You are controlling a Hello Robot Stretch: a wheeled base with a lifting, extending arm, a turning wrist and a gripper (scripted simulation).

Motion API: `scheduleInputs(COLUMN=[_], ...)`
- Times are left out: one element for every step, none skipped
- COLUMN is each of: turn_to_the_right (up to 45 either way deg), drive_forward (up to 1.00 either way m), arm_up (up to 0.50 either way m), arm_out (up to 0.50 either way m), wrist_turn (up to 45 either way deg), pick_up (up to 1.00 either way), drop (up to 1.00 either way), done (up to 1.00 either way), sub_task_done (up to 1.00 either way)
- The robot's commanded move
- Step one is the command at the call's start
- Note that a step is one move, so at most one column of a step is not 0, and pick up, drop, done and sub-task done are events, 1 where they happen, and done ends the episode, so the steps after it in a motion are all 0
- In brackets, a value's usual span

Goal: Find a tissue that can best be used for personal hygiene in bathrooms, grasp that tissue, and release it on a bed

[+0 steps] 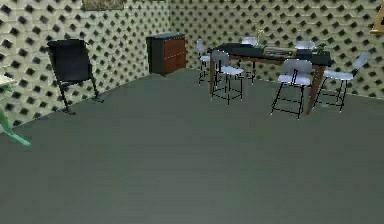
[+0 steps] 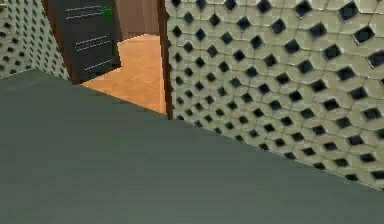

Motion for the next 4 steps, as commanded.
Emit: scheduleInputs(turn_to_the_right=[45.0,18.0,0.0,6.0], drive_forward=[0.00,0.00,1.00,0.00], arm_up=[0.00,0.00,0.00,0.00], arm_out=[0.00,0.00,0.00,0.00], wrist_turn=[0.0,0.0,0.0,0.0], pick_up=[0.00,0.00,0.00,0.00], drop=[0.00,0.00,0.00,0.00], done=[0.00,0.00,0.00,0.00], sub_task_done=[0.00,0.00,0.00,0.00])
